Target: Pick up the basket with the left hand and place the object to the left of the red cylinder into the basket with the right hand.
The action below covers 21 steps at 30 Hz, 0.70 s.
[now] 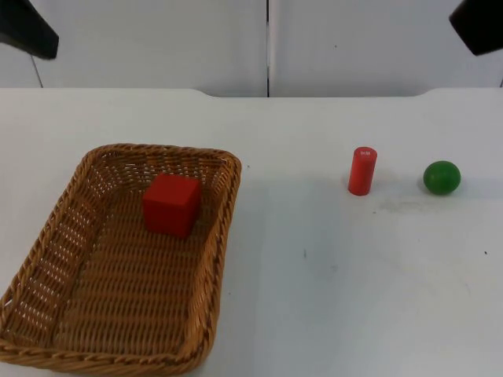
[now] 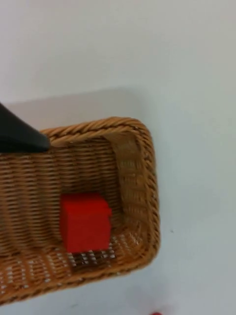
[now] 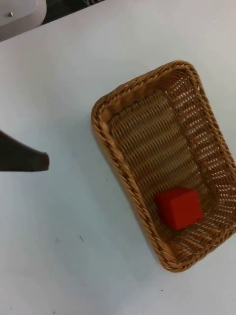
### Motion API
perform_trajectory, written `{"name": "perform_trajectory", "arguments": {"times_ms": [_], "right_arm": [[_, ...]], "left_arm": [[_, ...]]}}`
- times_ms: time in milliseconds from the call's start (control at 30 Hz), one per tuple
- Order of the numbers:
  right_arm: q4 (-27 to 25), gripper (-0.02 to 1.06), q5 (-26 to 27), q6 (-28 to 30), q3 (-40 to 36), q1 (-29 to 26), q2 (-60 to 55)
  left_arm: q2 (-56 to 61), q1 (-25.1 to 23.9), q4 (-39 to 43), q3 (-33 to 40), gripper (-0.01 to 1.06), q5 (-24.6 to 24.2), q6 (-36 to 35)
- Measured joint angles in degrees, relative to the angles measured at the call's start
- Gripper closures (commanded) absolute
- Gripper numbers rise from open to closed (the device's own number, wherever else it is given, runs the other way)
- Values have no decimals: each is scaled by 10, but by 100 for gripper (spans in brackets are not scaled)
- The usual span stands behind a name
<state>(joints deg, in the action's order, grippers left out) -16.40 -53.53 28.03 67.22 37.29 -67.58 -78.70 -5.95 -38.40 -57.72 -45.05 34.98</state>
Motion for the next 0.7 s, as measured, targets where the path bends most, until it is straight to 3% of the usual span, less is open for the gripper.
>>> {"name": "perform_trajectory", "arguments": {"times_ms": [300,700], "right_arm": [[0,26,25,-19,0,0,0],[0,26,56,-27,-35,0,0]], "left_arm": [[108,0,0,35,7,10,-15],[263,89,1,91,7,22,-32]]}}
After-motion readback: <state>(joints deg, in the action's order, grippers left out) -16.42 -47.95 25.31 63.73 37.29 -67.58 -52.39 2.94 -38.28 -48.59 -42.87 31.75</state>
